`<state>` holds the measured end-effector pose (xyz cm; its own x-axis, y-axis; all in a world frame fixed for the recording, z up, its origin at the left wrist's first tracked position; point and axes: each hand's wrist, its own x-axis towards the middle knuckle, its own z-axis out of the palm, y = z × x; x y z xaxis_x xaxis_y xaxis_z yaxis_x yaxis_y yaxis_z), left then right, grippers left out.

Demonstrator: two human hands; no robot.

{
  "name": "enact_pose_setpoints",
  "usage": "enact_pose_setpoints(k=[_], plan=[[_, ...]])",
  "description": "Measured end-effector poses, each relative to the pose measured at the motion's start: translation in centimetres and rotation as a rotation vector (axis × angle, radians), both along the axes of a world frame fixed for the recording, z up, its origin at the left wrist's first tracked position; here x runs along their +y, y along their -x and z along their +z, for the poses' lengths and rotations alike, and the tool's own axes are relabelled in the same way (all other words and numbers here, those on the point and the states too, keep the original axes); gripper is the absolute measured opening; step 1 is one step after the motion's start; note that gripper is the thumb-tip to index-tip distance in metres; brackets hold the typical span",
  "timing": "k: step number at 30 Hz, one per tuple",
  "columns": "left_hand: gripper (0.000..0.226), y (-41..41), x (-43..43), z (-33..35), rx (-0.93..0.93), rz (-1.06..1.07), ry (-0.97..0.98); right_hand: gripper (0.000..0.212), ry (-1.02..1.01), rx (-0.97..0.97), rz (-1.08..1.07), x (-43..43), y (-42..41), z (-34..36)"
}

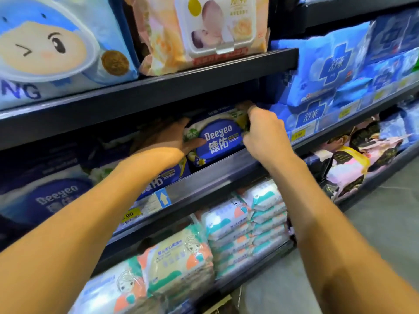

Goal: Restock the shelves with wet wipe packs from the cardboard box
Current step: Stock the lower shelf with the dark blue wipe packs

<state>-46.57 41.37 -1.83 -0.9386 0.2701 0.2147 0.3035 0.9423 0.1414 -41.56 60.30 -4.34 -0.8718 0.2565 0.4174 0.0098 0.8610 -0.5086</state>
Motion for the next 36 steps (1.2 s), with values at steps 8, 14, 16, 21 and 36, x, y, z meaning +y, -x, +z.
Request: enact_pose_setpoints(k=[8, 14, 16, 21, 36], plan=[[0.068, -1.2, 0.1, 0.8, 0.029, 0.033, 0.14, 0.036, -0.431, -0.09, -0.017, -0.4, -0.9, 2.9], [0.061, -11.6, -5.7, 0.9, 0.33, -0.003, 0.073, 0.037, -0.556, 0.007, 0.174, -4.7, -5.8, 4.8], [0.059, -15.5, -9.5, -0.3, 0.43, -0.028, 0.079, 0.04, -0.446, -0.01, 0.312, -7.0, -8.7, 3.6], [0.051, -24.6, -18.8, -6.5, 0.235, 0.018, 0.0, 0.041, -0.362, -0.226, 0.557, -13.5, -15.6, -1.3], [0.07, -36.3, -29.4, -23.2, -0.557, 0.06, 0.135, 0.058, -0.575, -0.902, 0.817, -21.7, -23.8, -17.3]])
